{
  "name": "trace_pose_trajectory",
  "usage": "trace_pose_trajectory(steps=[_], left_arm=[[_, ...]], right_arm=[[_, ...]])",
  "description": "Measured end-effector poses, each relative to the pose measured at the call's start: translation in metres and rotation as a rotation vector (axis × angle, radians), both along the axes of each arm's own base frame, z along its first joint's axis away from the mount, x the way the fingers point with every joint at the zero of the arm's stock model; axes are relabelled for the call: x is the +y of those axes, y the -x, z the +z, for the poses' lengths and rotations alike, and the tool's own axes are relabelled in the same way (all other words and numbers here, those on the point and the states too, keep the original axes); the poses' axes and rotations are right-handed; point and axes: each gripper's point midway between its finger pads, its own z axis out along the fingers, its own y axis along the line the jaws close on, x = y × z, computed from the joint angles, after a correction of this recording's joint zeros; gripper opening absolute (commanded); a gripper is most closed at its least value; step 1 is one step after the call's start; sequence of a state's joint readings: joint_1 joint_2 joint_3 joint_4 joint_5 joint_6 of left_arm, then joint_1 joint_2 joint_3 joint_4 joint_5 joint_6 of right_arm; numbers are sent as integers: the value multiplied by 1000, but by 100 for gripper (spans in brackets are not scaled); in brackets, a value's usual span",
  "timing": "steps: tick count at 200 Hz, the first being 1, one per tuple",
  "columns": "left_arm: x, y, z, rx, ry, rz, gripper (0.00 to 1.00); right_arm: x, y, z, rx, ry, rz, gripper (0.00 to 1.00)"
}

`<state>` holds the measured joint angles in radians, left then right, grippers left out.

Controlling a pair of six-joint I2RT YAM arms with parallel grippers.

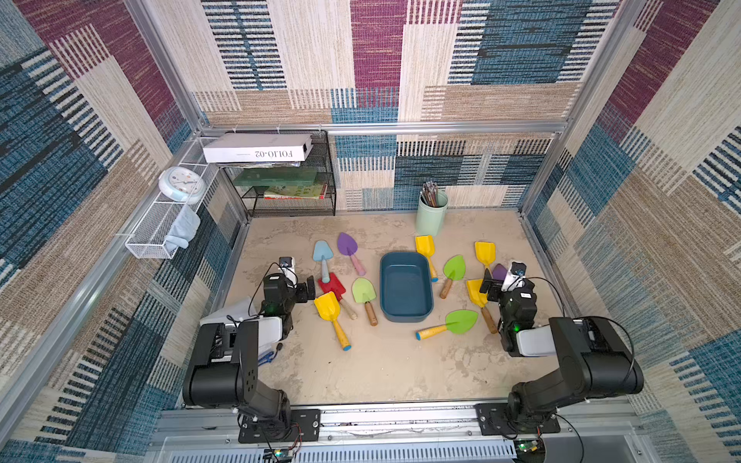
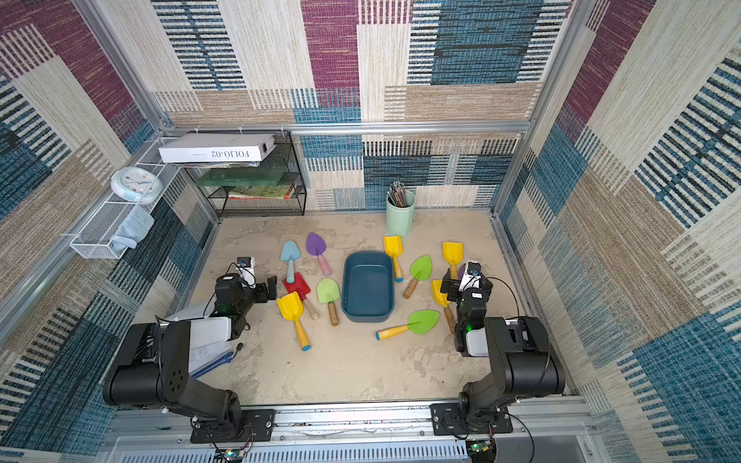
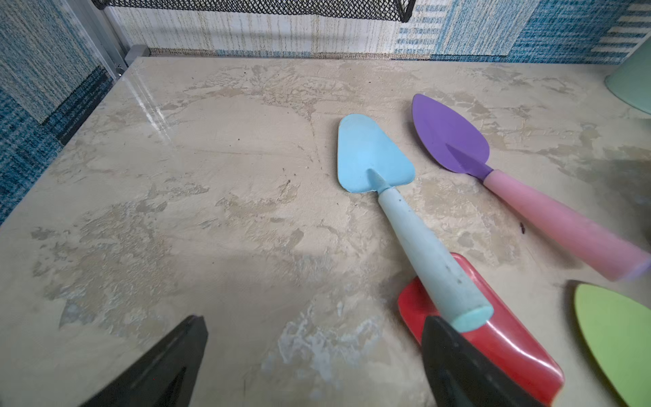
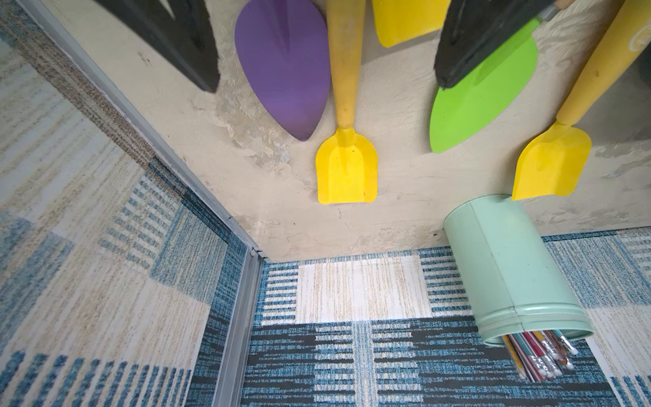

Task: Put the shovel into the storage box
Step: Pick up the shovel from the center of the board.

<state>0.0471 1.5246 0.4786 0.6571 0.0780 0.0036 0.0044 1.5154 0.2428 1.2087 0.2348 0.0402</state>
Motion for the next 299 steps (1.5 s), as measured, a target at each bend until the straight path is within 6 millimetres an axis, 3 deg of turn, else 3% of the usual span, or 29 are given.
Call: trace_pose_trajectory(steps=[197, 214, 227, 241, 248, 264, 285, 299], left_arm=[[0, 0, 0, 0, 0, 0, 100], [0, 0, 0, 0, 0, 0, 100], [0, 0, 0, 0, 0, 0, 100], [1, 1, 2, 9, -3, 8, 100], [4, 0, 6, 30, -8, 26, 99], [13, -11, 49, -8, -6, 82, 99], [23, -17, 101, -41, 28, 162, 99], [23, -13, 118, -28, 64, 201, 100]], right_arm=[[0, 0, 0, 0, 0, 0, 100], [0, 0, 0, 0, 0, 0, 95], [0, 1, 4, 1, 0, 0, 92], [-2, -6, 25, -15, -1, -13, 89], [-4, -11, 41, -33, -5, -25, 90], [-10, -20, 71, -48, -20, -65, 92], [-15, -33, 78, 60, -38, -99, 90], [-17, -43, 74, 158, -63, -124, 89]])
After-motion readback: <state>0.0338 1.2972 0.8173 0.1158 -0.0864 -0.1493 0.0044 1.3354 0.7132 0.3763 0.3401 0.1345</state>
